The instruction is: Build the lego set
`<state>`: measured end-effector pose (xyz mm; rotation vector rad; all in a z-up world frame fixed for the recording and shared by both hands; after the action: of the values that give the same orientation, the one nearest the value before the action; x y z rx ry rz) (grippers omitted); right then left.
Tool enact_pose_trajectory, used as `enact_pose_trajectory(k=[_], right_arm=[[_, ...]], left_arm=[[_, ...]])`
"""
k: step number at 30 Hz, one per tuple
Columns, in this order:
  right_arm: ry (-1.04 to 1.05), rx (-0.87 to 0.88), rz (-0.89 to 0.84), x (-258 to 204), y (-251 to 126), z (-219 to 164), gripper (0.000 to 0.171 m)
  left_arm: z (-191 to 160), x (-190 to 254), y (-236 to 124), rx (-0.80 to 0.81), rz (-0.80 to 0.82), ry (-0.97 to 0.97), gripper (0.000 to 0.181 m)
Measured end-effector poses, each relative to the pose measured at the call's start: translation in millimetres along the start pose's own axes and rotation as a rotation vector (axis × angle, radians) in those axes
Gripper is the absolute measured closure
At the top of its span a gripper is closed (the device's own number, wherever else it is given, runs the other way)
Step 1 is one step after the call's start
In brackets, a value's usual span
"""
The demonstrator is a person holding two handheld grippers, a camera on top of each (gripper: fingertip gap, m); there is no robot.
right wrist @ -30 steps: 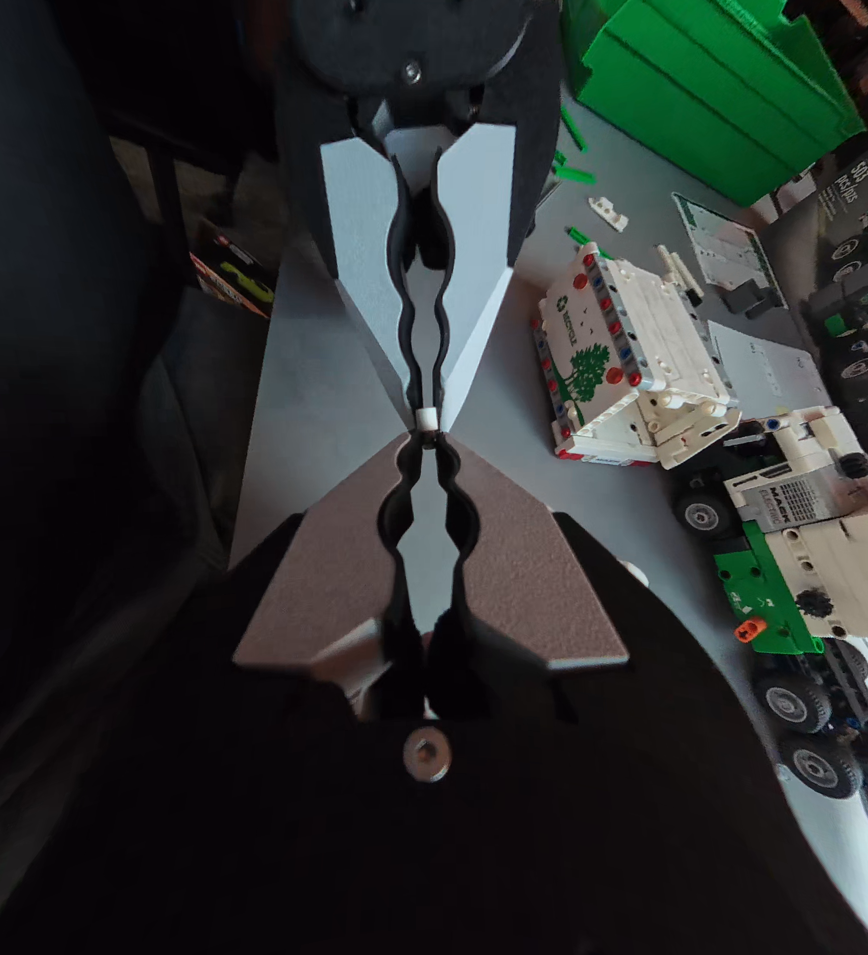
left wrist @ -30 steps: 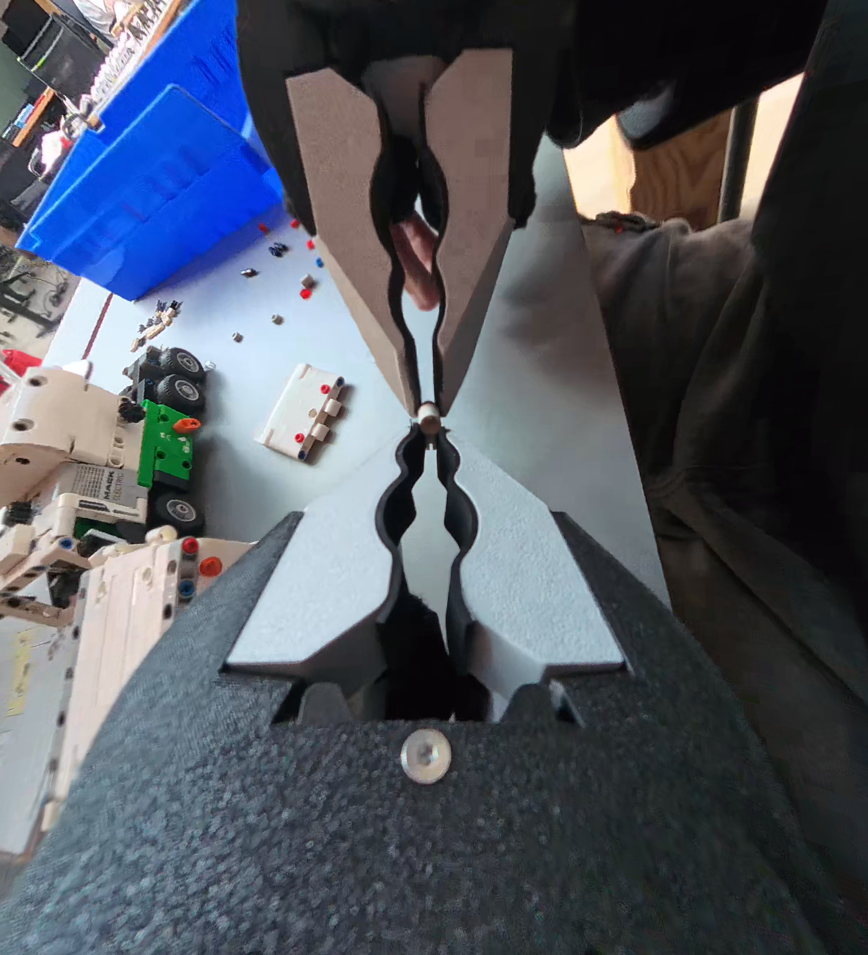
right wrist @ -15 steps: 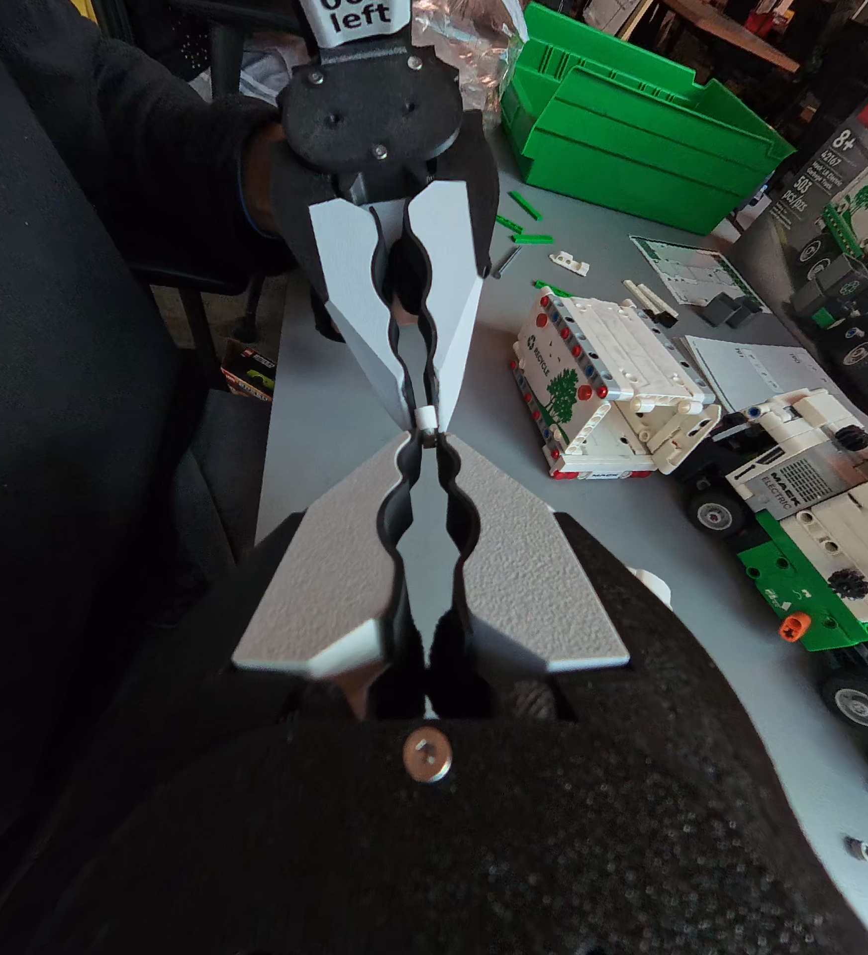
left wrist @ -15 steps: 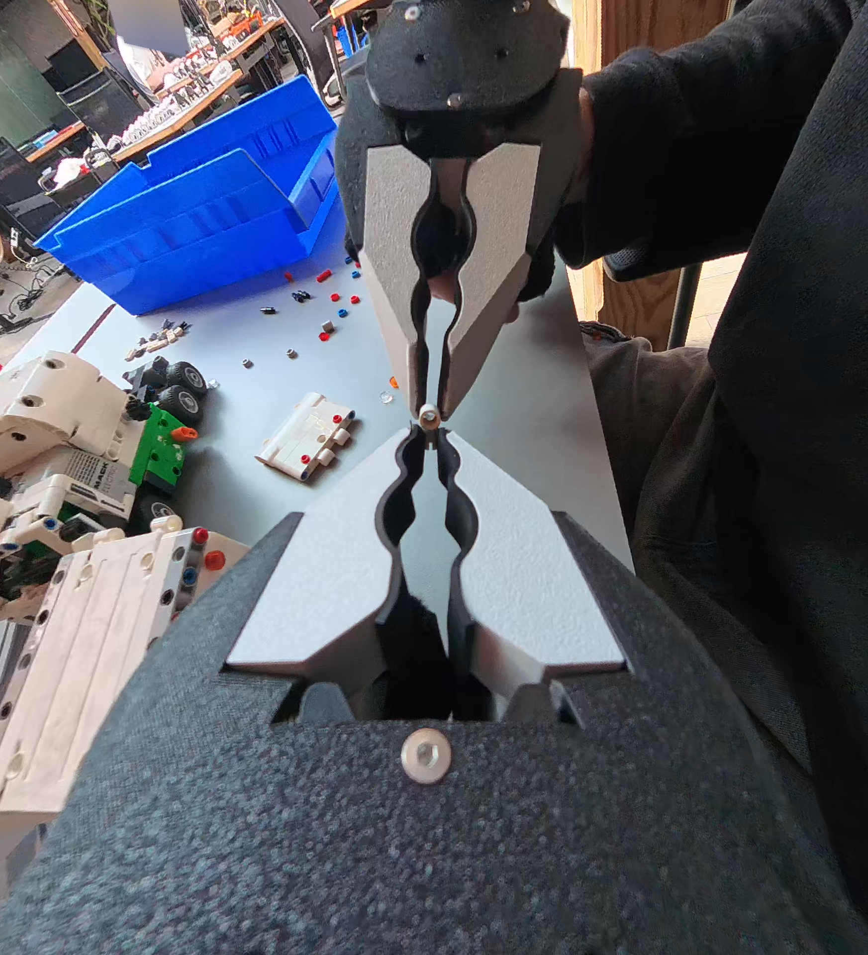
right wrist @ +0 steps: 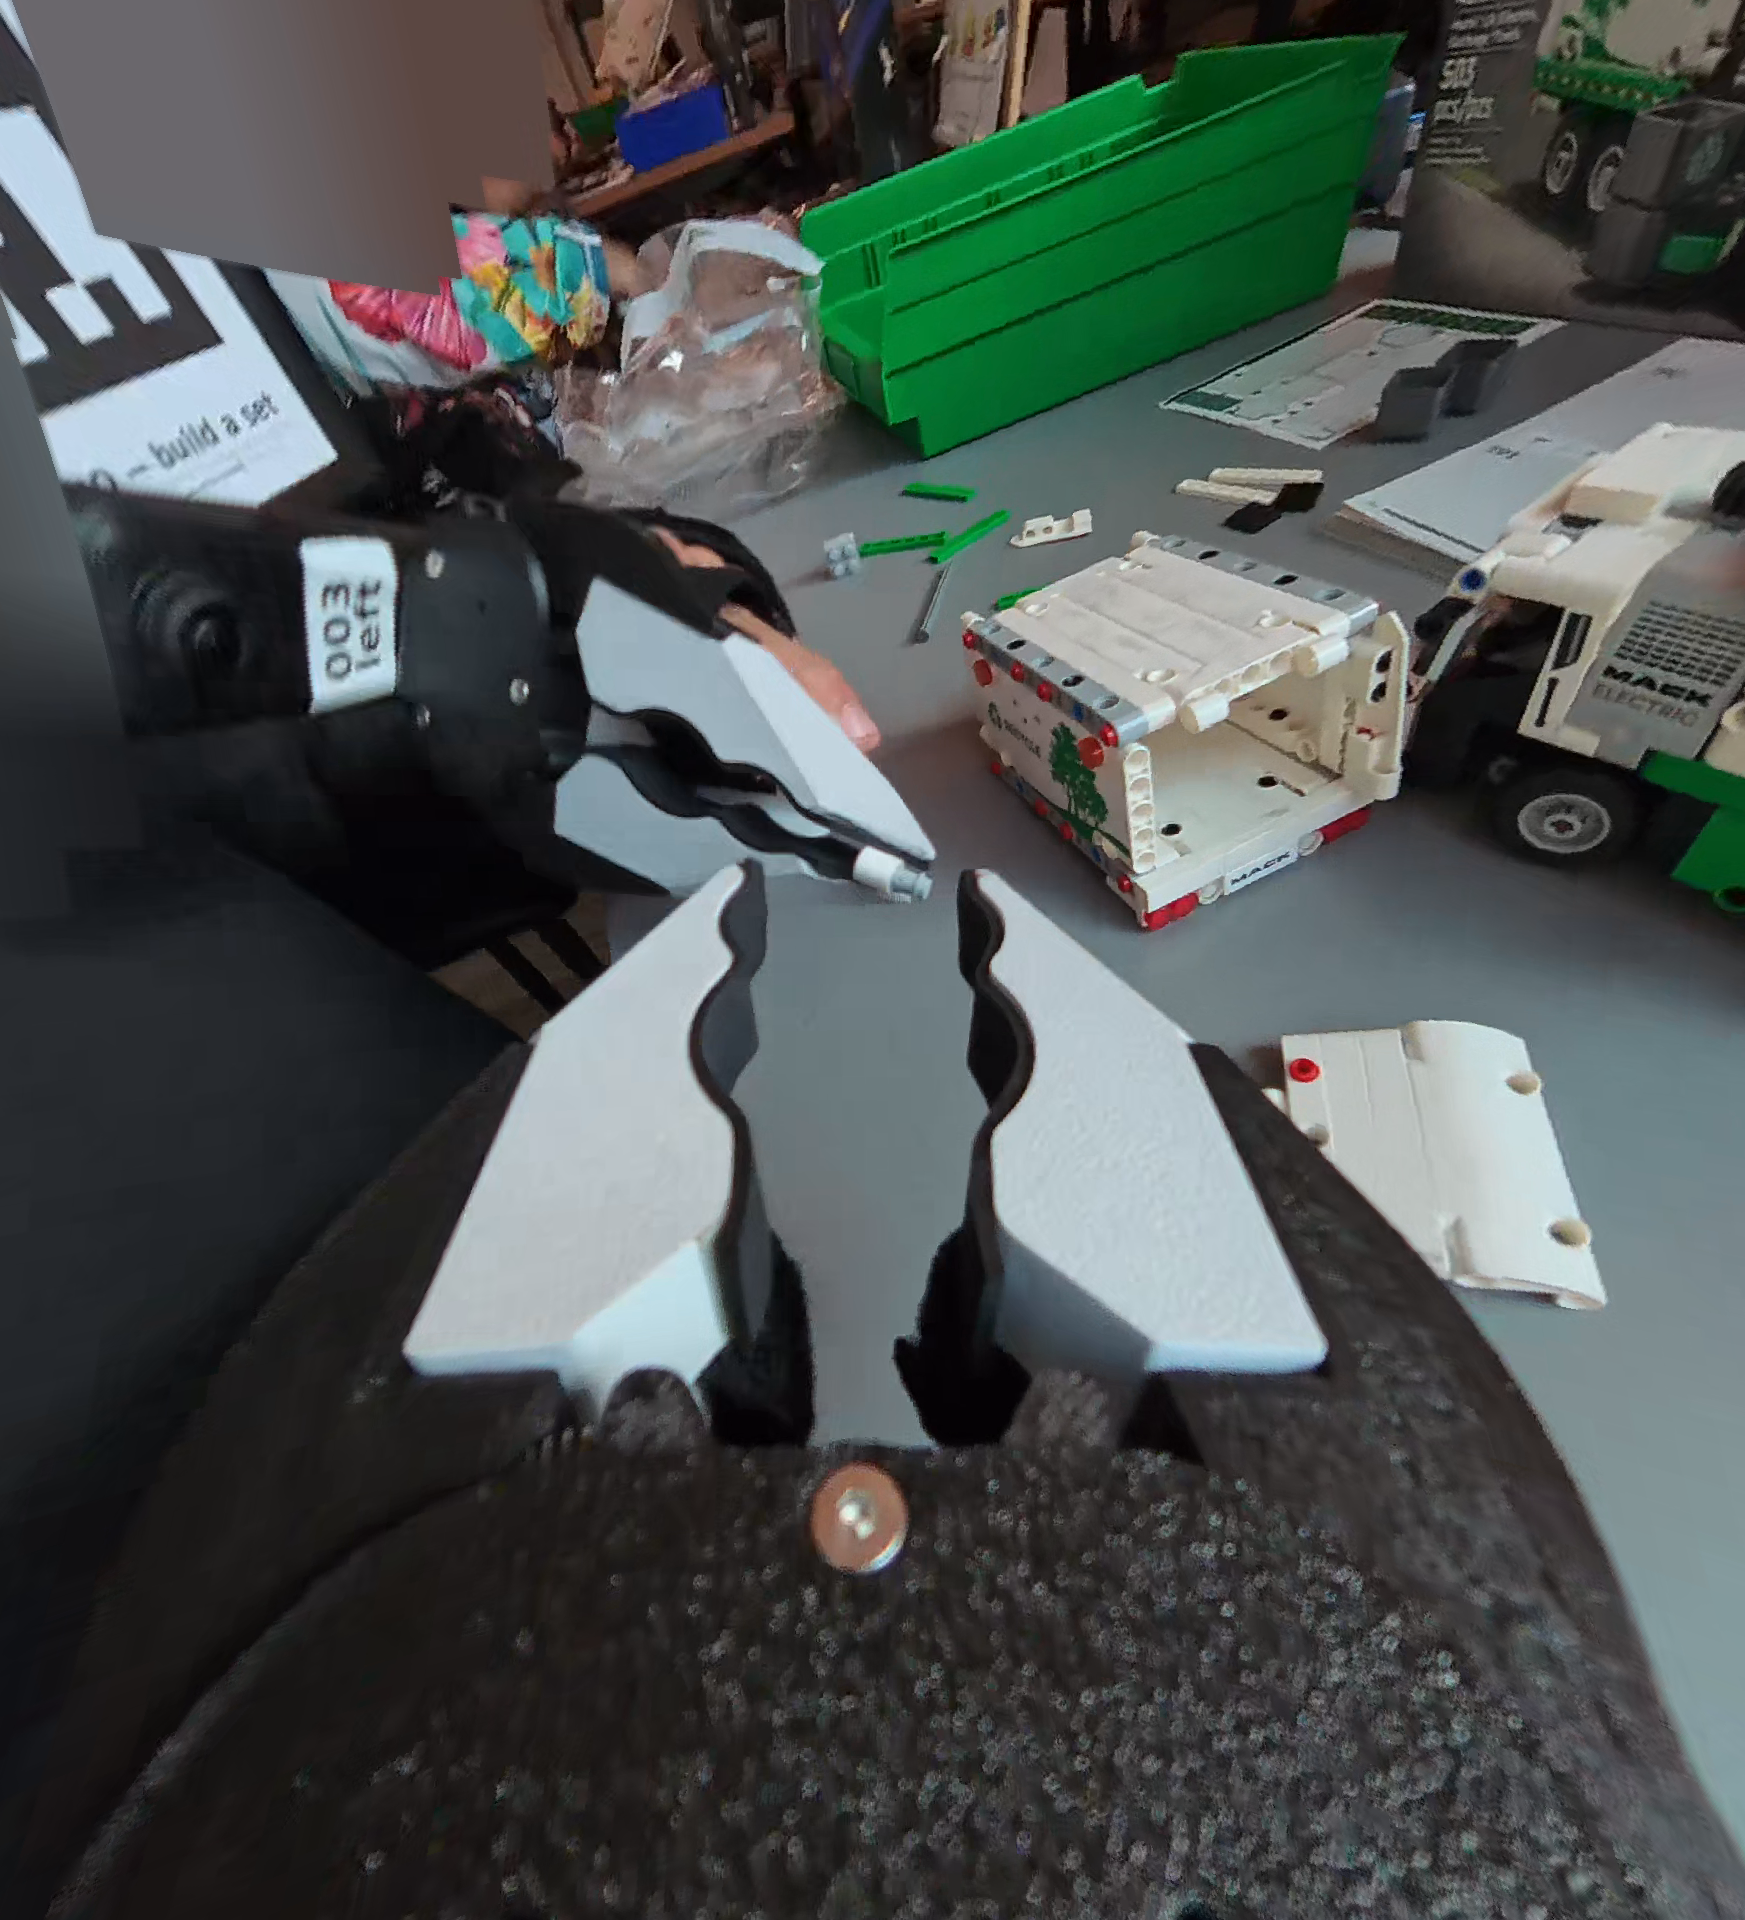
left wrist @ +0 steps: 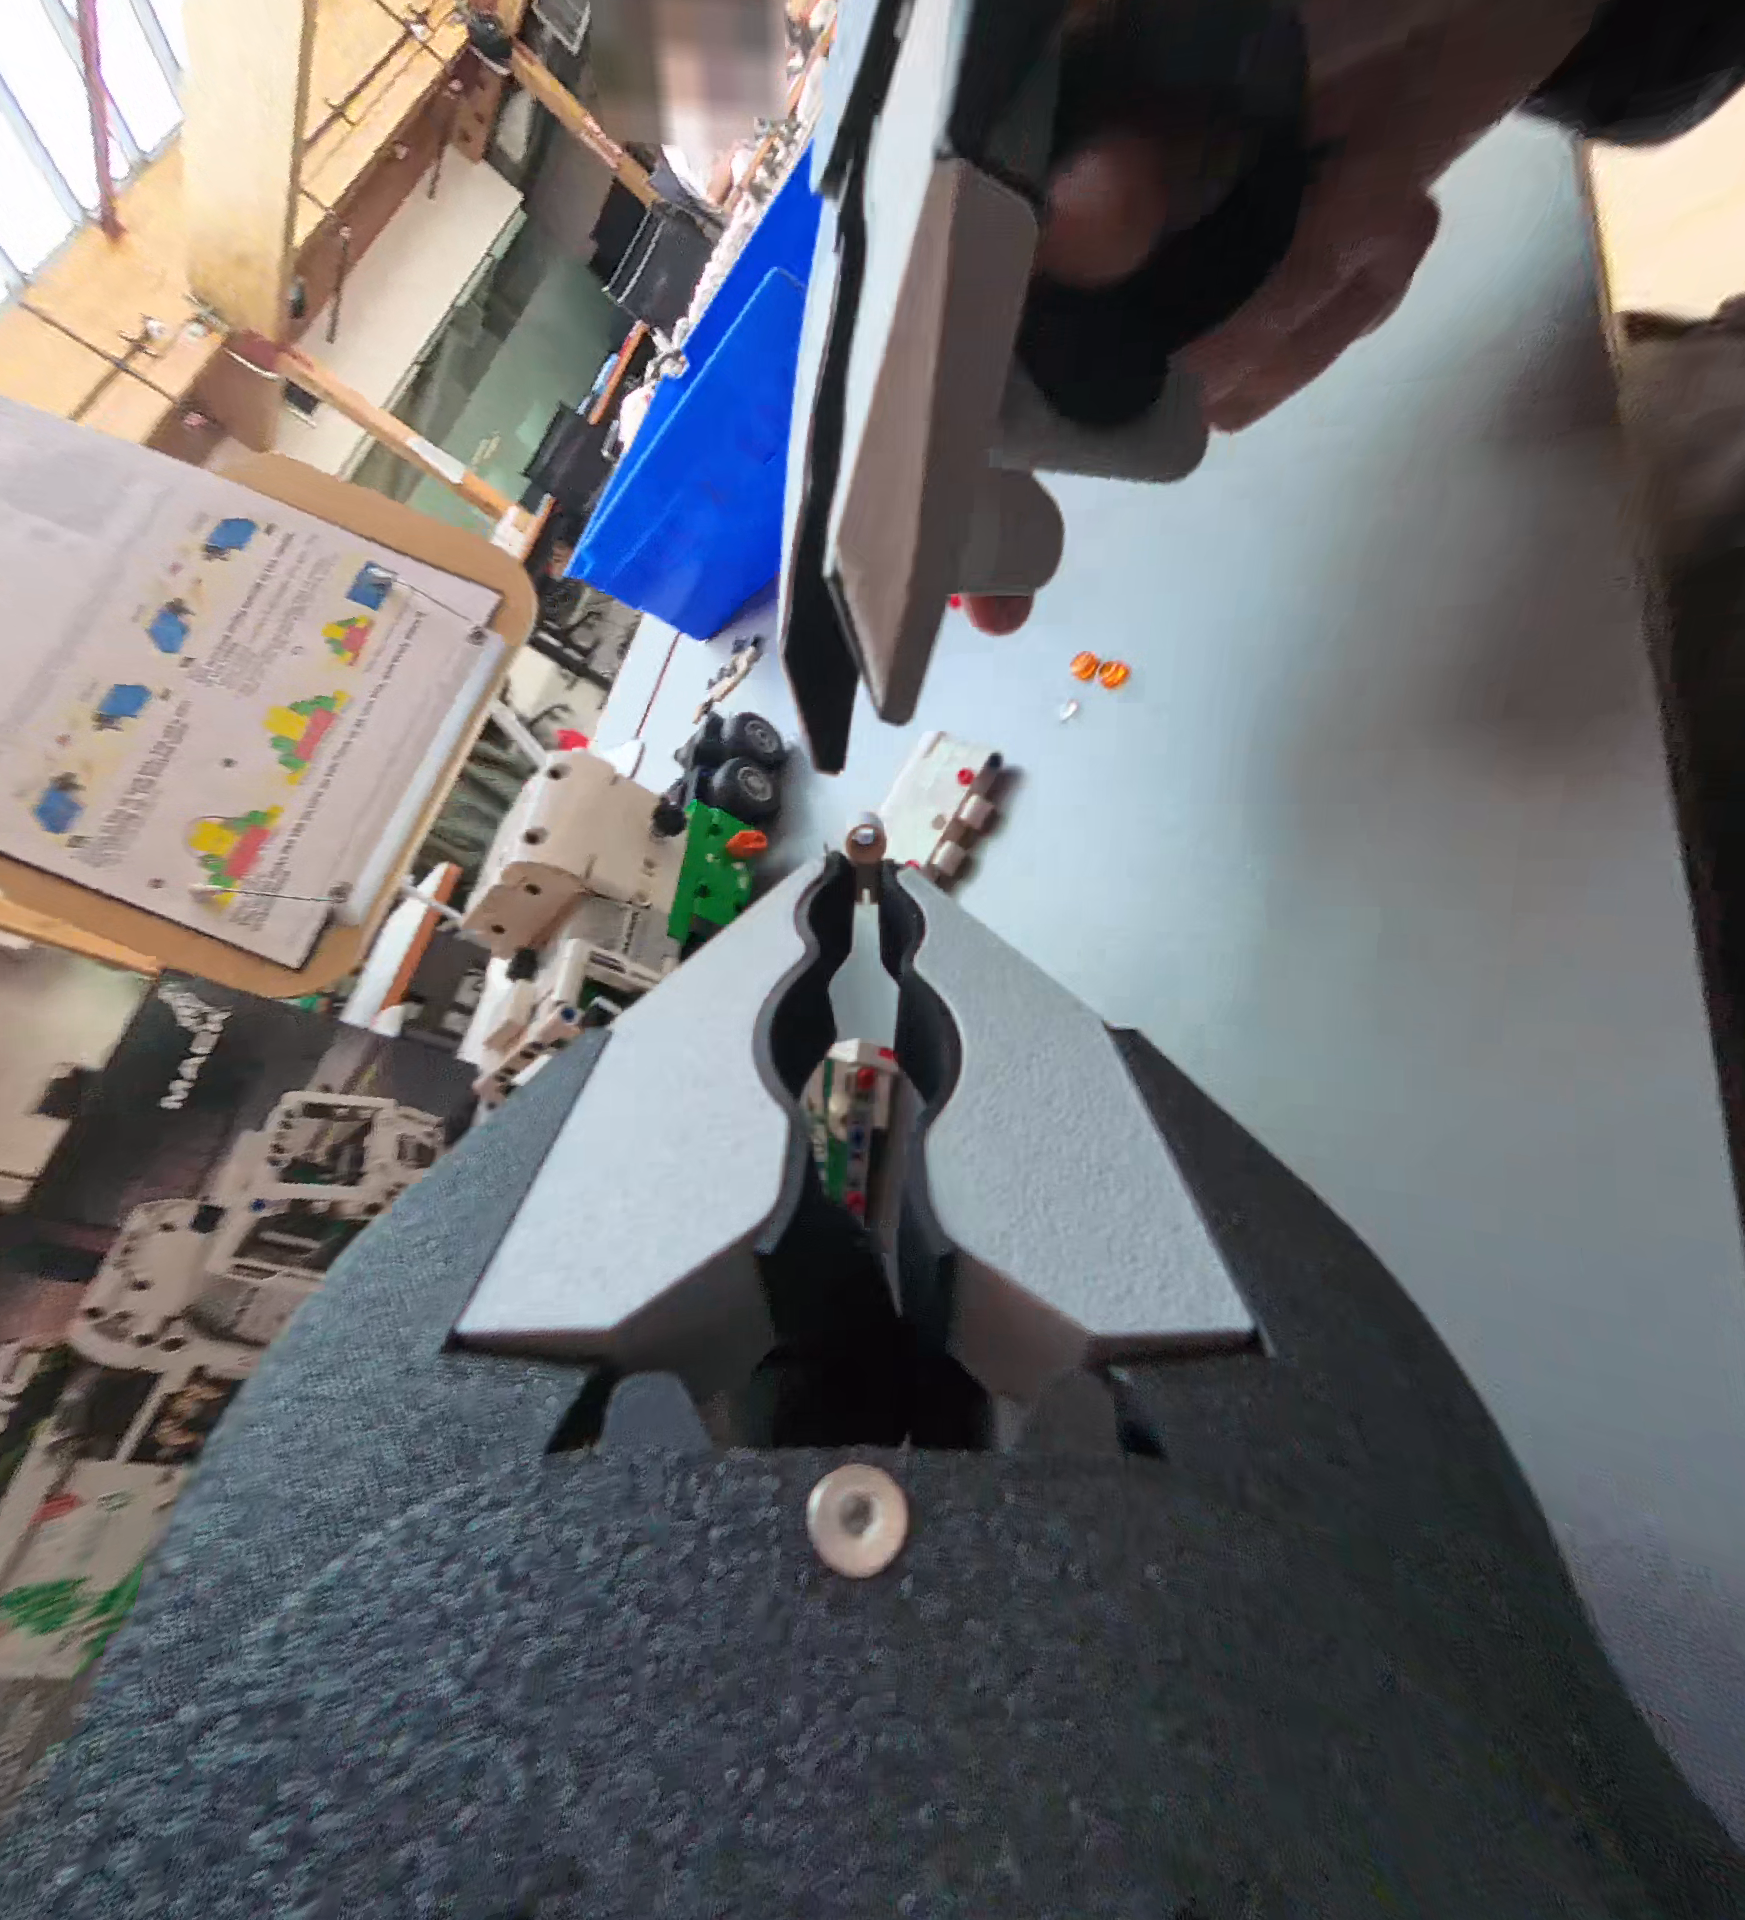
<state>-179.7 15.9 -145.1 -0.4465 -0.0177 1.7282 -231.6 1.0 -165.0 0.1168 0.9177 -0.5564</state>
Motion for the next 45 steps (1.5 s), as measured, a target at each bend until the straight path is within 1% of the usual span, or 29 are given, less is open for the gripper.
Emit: enact_pose_trajectory(k=[3, 5, 6, 8, 9, 18, 20, 24, 27, 29, 32, 33, 36, 39, 40, 42, 44, 45], right_arm=[[0.025, 0.009, -0.053, 4, 8, -2, 0.138], [0.007, 0.008, -0.077, 5, 11, -4, 0.144], [0.008, 0.018, -0.075, 5, 12, -4, 0.150], [0.018, 0.004, -0.083, 6, 12, -6, 0.151], [0.011, 0.010, -0.093, 7, 12, -5, 0.156], [-0.019, 0.008, -0.166, 9, 13, -6, 0.157], [-0.060, -0.006, -0.188, 8, 14, -7, 0.163], [-0.144, -0.046, -0.244, 7, 14, -7, 0.163], [-0.083, -0.032, -0.209, 9, 13, -7, 0.163], [-0.085, -0.004, -0.167, 7, 12, -4, 0.163], [-0.170, 0.024, -0.113, -1, 2, 5, 0.161], [-0.204, 0.030, -0.111, -1, -4, 9, 0.157], [-0.283, 0.047, -0.123, 0, -20, 14, 0.157], [-0.320, 0.079, -0.182, 11, -34, 17, 0.163], [-0.324, 0.092, -0.199, 15, -38, 18, 0.164], [-0.310, 0.117, -0.238, 27, -48, 20, 0.166], [-0.298, 0.133, -0.284, 42, -59, 19, 0.166], [-0.296, 0.144, -0.311, 49, -64, 19, 0.166]], left_arm=[[3, -2, 1, -0.008, 0.080, 0.105, 0.179], [2, 0, 2, -0.022, 0.090, 0.133, 0.179], [2, 0, 3, -0.023, 0.094, 0.140, 0.179], [1, 1, 3, -0.029, 0.090, 0.142, 0.179], [2, 1, 3, -0.025, 0.095, 0.145, 0.179], [0, -1, 5, -0.062, 0.147, 0.212, 0.180], [-1, 0, 6, -0.073, 0.148, 0.227, 0.180], [-1, 0, 6, -0.084, 0.166, 0.260, 0.180], [-1, 0, 7, -0.077, 0.148, 0.224, 0.180], [2, -2, 5, -0.045, 0.126, 0.146, 0.180], [6, -16, -1, 0.024, 0.080, -0.076, 0.179], [6, -23, -4, 0.050, 0.068, -0.170, 0.179], [8, -46, -17, 0.169, -0.005, -0.505, 0.179], [10, -72, -35, 0.331, -0.092, -0.789, 0.180], [7, -79, -39, 0.356, -0.140, -0.884, 0.179], [-2, -99, -45, 0.409, -0.172, -1.057, 0.179], [-10, -119, -48, 0.447, -0.229, -1.178, 0.179], [-12, -127, -48, 0.446, -0.277, -1.206, 0.180]])
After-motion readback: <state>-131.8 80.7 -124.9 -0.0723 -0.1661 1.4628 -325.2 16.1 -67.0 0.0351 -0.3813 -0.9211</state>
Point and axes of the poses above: each gripper's, where its closed fingertips meet, y out along the fingers, z out of its top, x = y × z across the jaws, the point moved 3 cm from there along -y, back along the fingers, and after that the axes turned 6 degrees about z, right-handed, at the moved point
